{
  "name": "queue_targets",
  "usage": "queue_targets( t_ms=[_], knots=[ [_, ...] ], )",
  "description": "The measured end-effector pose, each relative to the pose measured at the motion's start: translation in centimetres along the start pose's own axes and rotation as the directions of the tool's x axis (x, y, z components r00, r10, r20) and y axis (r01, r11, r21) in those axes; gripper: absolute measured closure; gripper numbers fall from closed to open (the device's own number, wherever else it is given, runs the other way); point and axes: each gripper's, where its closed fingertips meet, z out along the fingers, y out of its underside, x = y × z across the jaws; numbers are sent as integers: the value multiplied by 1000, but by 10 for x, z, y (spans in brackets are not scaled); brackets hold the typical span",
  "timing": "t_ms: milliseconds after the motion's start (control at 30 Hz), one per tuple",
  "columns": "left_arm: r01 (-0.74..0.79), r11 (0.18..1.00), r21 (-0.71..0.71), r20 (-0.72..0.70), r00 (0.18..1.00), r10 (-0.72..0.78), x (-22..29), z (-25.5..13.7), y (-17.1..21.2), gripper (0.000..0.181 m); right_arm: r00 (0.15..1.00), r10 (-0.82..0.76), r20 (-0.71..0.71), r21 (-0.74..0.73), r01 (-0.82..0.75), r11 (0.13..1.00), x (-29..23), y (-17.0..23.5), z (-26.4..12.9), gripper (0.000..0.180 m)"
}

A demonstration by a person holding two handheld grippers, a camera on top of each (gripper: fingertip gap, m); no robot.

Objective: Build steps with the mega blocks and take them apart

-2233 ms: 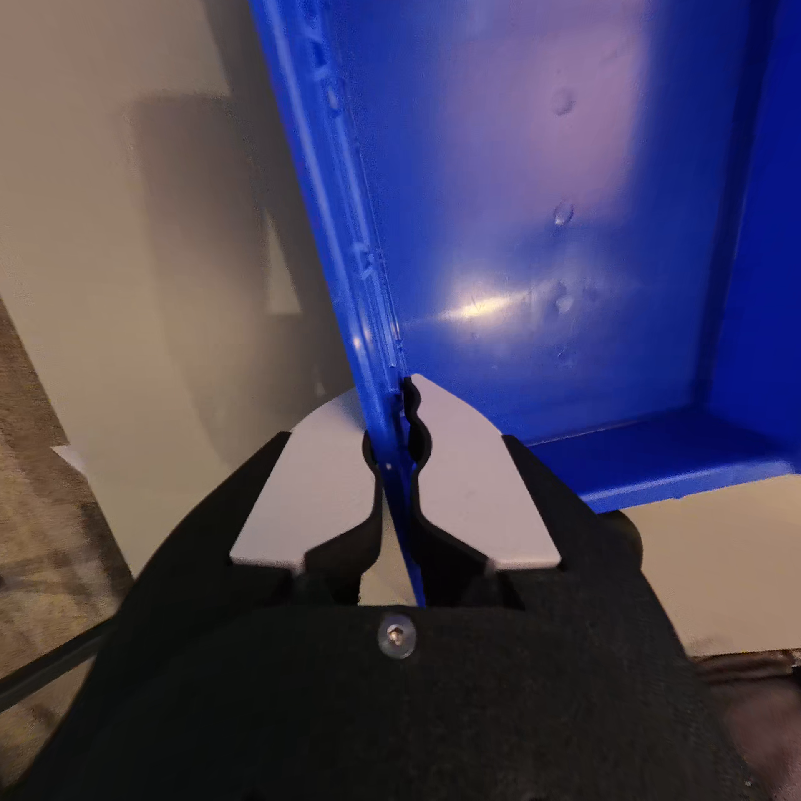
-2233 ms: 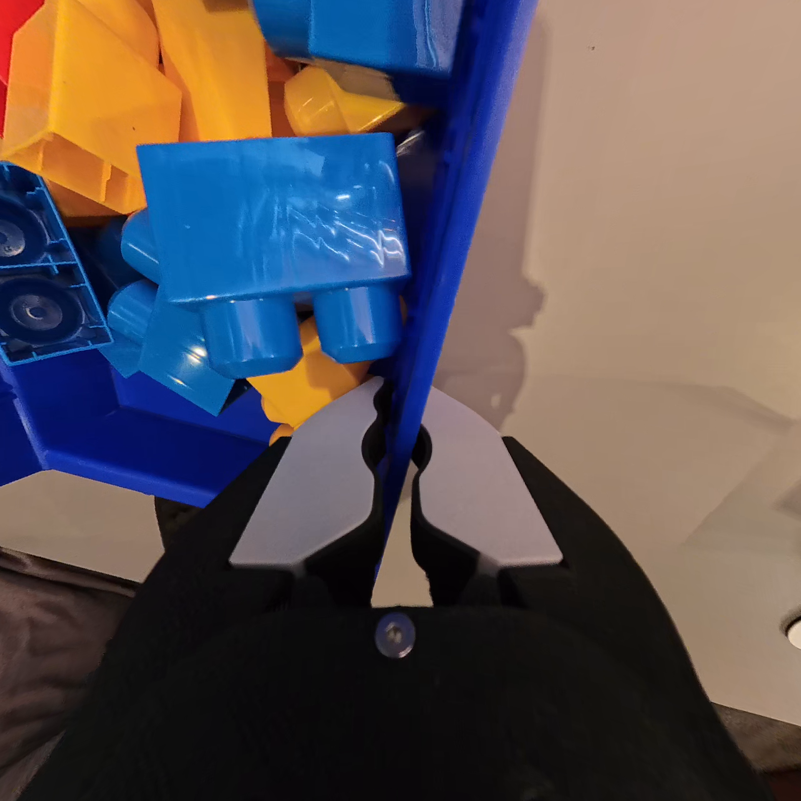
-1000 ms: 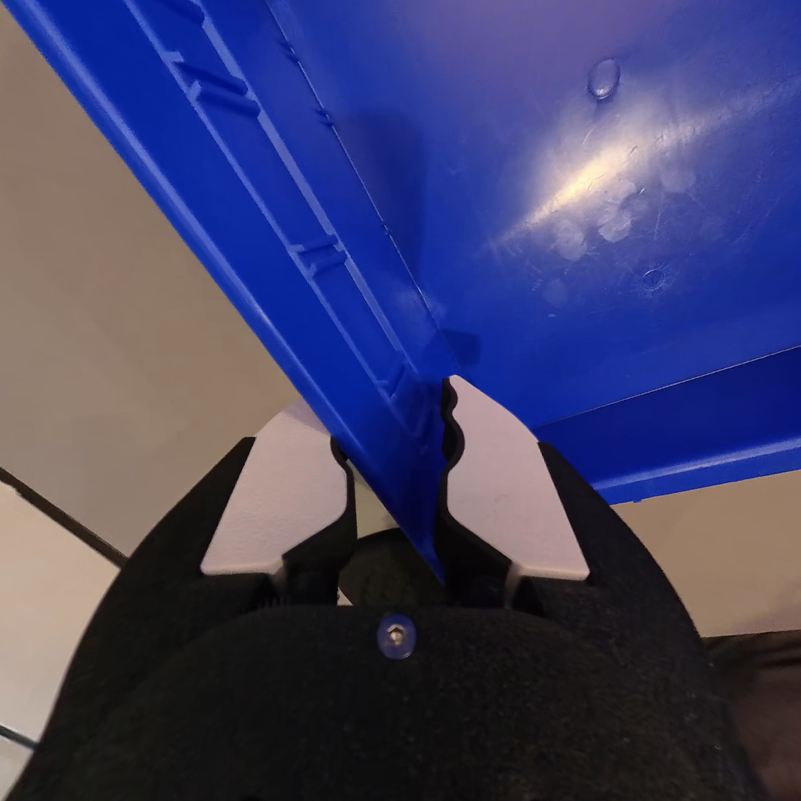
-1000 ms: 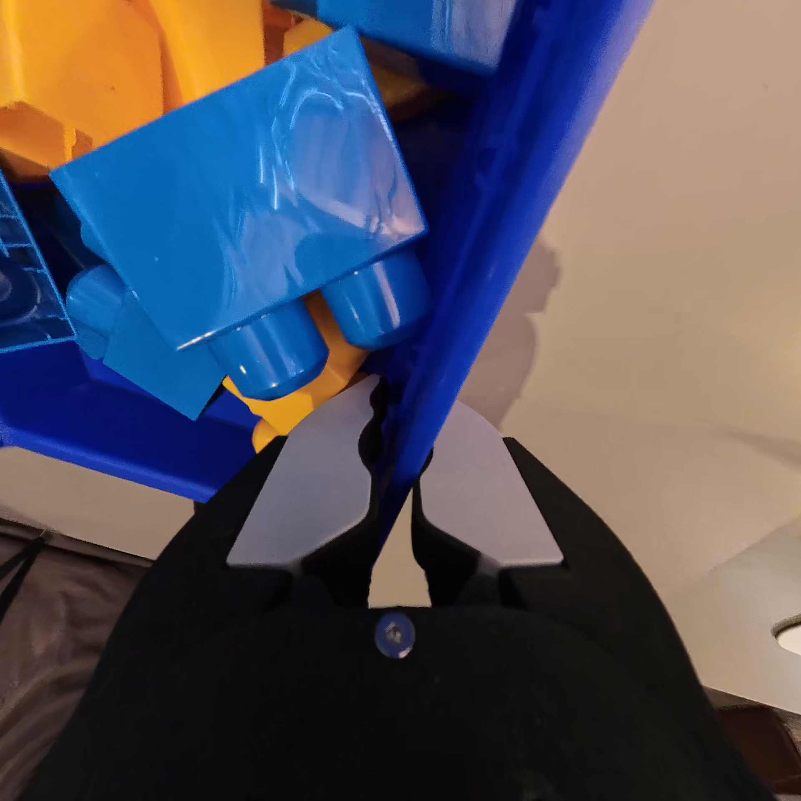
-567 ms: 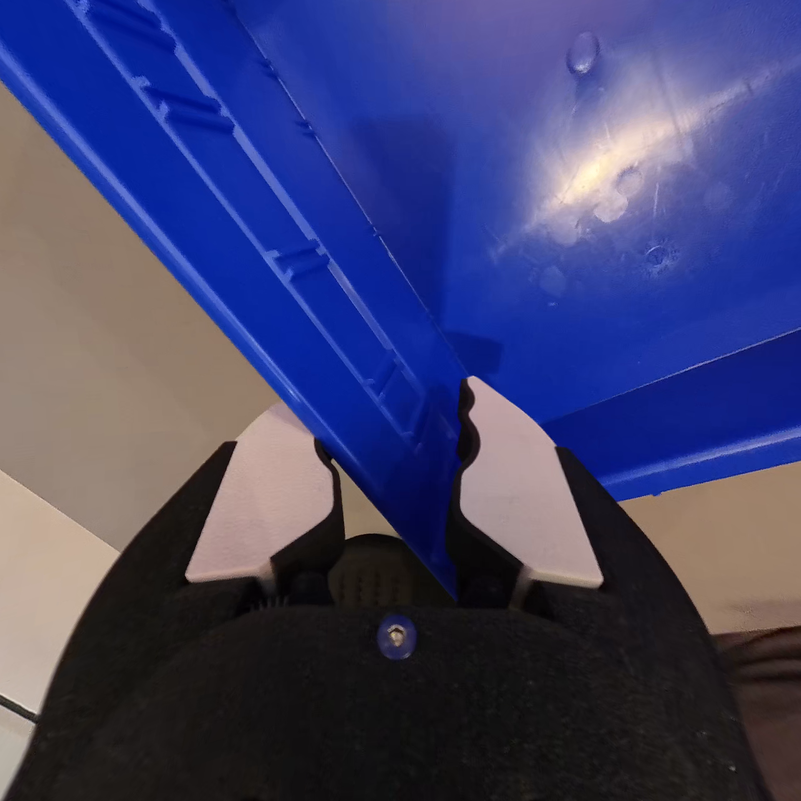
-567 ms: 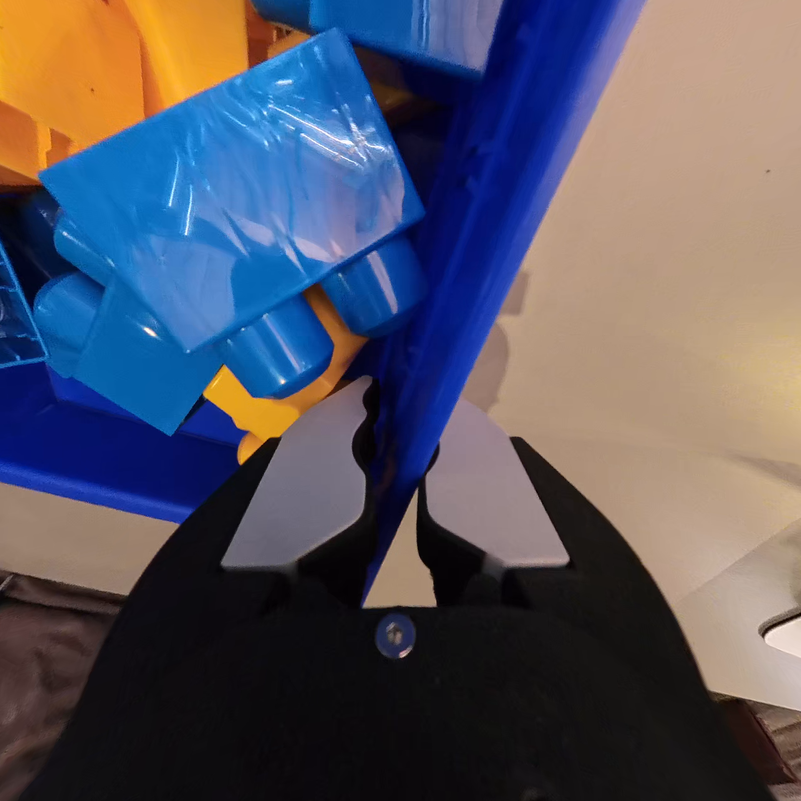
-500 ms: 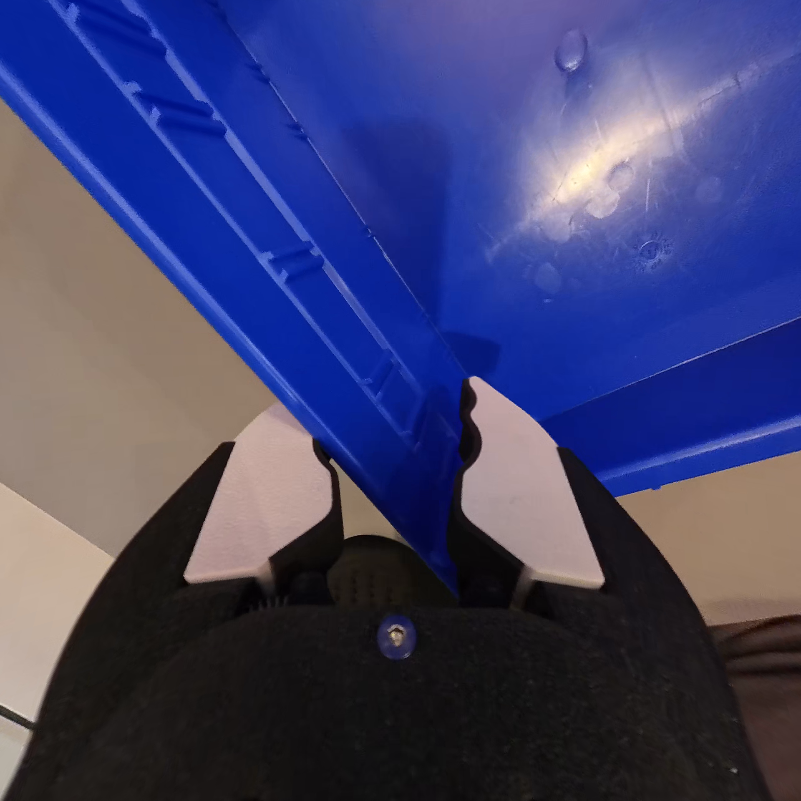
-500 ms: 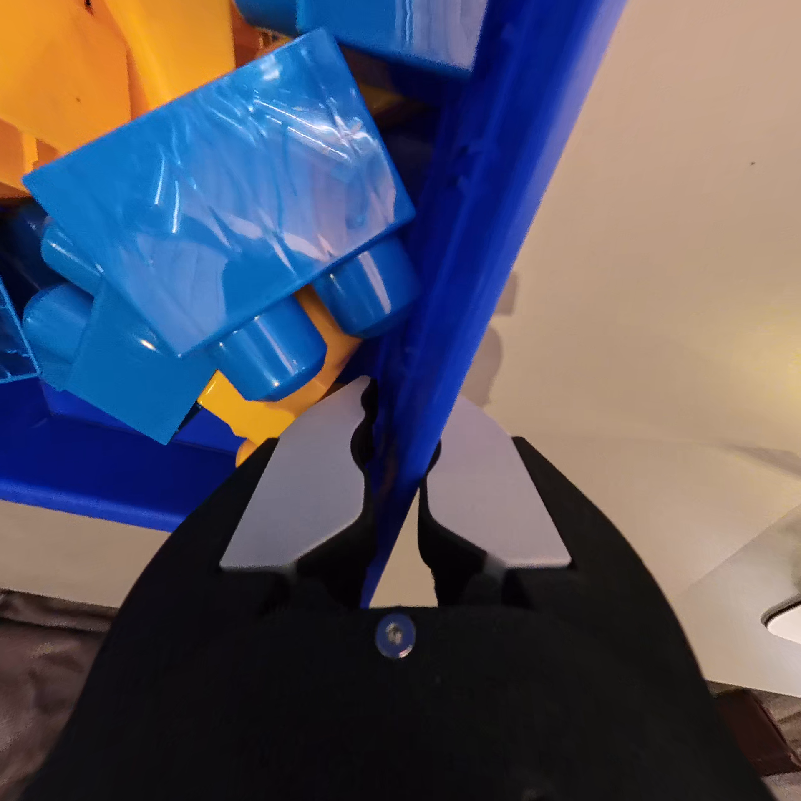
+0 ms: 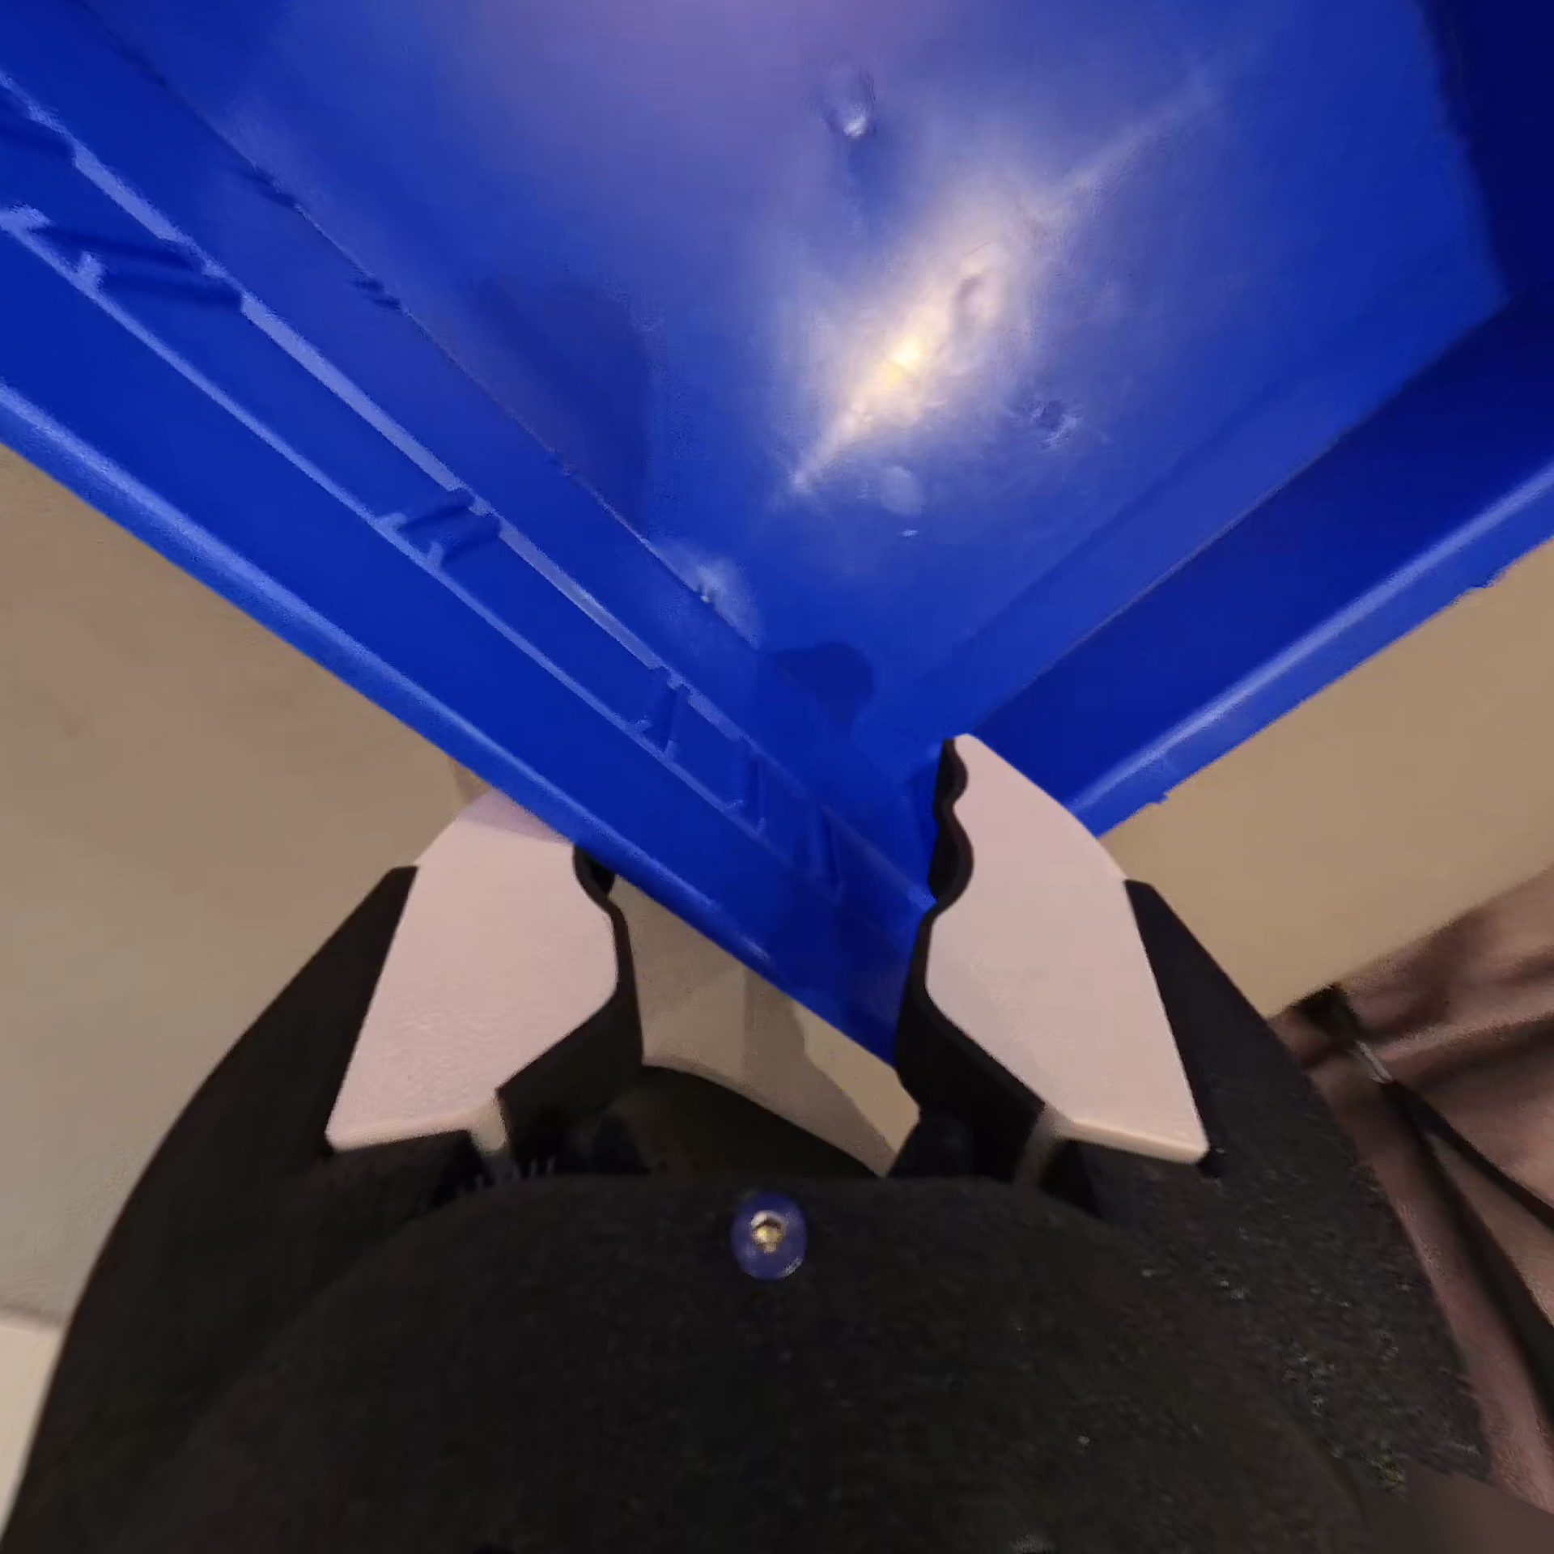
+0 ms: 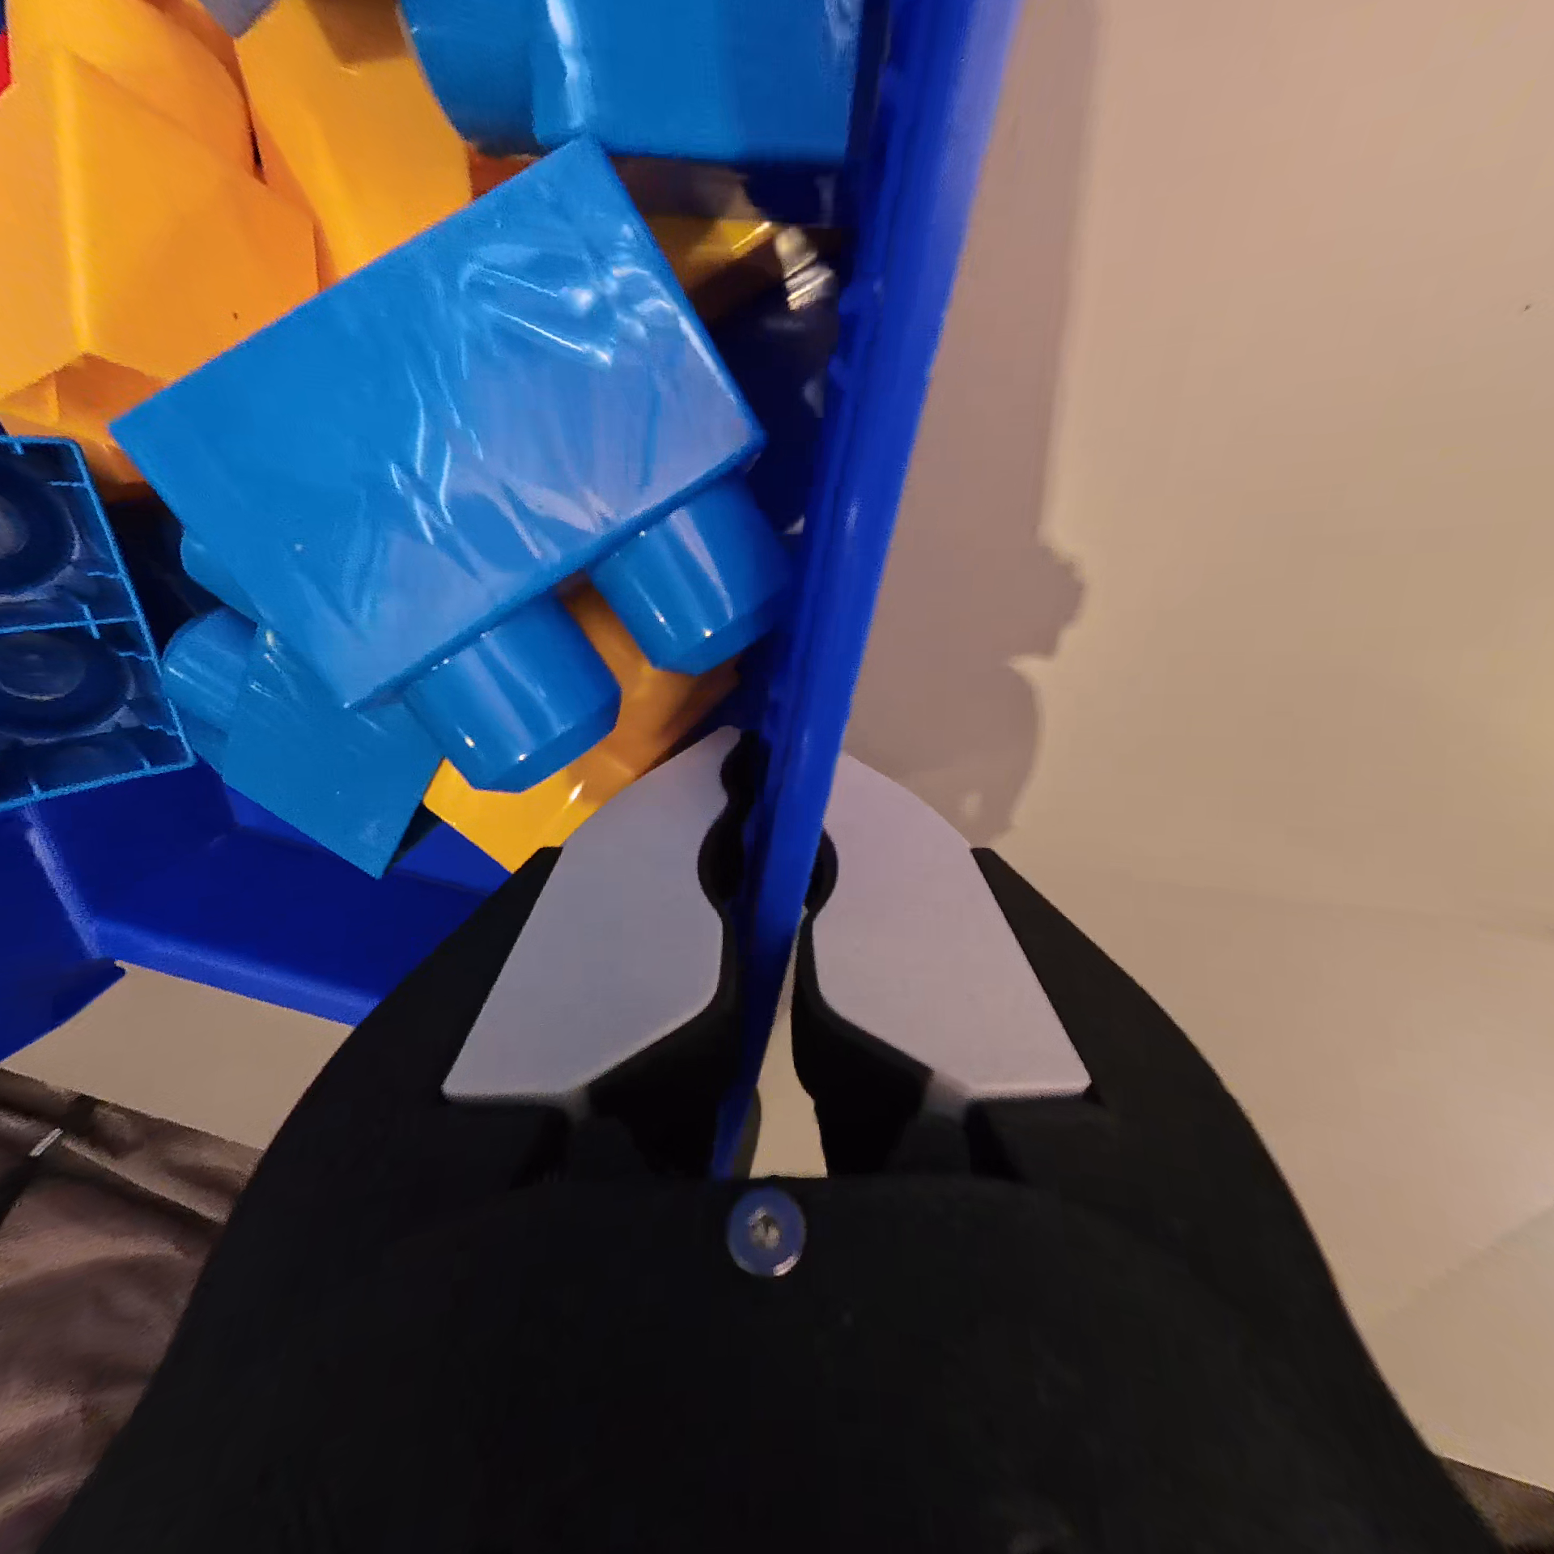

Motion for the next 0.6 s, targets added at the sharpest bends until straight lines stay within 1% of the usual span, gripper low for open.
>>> queue_targets(
  t_ms=[67,167,233,300,367,467,533,600],
  knots=[
    [12,999,32,-83,997,-9,3,-4,-2,112,1000,9,23,-1,-9,1000,4,0,-1,172],
    [17,997,70,-145,989,-7,2,-9,-6,119,1000,19,21,-8,-19,1000,16,4,-3,173],
    [16,994,106,-155,988,0,-3,-17,-7,122,999,29,24,-10,-29,1000,22,9,-5,173],
    [36,987,155,-156,988,-12,-10,-30,-8,121,999,32,29,-6,-32,999,26,15,-7,173],
    [46,974,220,-147,989,-13,-19,-49,-6,117,999,32,30,7,-32,999,30,22,-10,173],
    [85,931,354,-136,990,-39,-38,-91,6,118,999,41,6,11,-41,999,37,32,-18,173],
    [143,878,458,-117,988,-100,-59,-122,21,118,999,44,-21,17,-44,999,41,36,-28,173],
    [202,807,555,-107,979,-172,-80,-151,39,121,997,47,-53,21,-45,999,44,38,-41,173]
  ],
)
